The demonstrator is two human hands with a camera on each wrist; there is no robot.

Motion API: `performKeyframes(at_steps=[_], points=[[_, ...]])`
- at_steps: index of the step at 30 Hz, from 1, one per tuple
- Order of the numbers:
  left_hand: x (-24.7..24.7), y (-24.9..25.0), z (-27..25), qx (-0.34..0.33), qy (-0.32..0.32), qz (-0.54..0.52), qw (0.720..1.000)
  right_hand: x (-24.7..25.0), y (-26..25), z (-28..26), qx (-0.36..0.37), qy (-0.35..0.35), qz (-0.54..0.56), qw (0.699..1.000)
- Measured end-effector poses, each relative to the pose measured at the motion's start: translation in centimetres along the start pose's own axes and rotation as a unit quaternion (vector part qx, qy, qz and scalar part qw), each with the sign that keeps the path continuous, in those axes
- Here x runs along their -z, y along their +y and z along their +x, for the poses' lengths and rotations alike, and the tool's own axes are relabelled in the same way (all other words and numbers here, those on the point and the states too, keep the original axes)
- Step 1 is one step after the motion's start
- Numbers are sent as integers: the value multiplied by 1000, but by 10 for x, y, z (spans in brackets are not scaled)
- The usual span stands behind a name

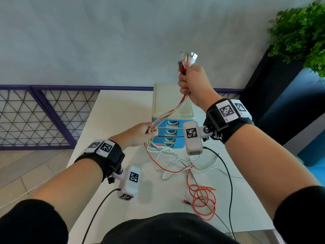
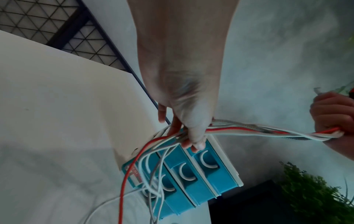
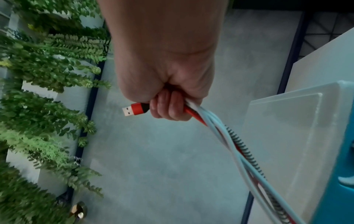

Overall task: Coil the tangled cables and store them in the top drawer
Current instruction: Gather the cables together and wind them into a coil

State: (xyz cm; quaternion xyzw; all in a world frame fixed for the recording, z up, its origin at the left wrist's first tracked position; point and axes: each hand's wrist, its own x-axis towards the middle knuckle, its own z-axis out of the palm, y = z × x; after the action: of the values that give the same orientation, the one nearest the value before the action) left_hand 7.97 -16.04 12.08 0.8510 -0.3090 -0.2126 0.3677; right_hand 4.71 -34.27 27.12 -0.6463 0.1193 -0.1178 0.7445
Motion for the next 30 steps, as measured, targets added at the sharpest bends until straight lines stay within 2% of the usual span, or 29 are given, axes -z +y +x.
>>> performKeyframes(at_steps=[6,10,12,14,16,18,19,23,26,30], points=[[-7,-24,-15,17,-21,27,999,17,-25,5,22,35,49,998],[-5,-20,-15,27,-43,32,998,18,-18,7,10,19,56,998],[-4,-18,-15,32,-54,-23,998,20,-15,9,4,1,103,995],[-3,-11,-16,39,-29,-131,990,21,-15,10,3,-17,146,989],[-1,-3,-14,40,0,-253,967,20,-14,11,3,-28,160,987],[2,4,-12,33,25,-324,945,18,-12,11,15,-28,160,987],[1,6,-12,20,31,-318,947,17,-12,12,29,-28,163,986],[-4,-6,-11,-8,18,-178,984,18,-12,12,61,-17,181,981],[-12,-19,-14,11,14,-166,986,19,-14,8,65,-11,168,983],[-16,-29,-15,3,17,-136,991,16,-8,6,76,-19,142,987]])
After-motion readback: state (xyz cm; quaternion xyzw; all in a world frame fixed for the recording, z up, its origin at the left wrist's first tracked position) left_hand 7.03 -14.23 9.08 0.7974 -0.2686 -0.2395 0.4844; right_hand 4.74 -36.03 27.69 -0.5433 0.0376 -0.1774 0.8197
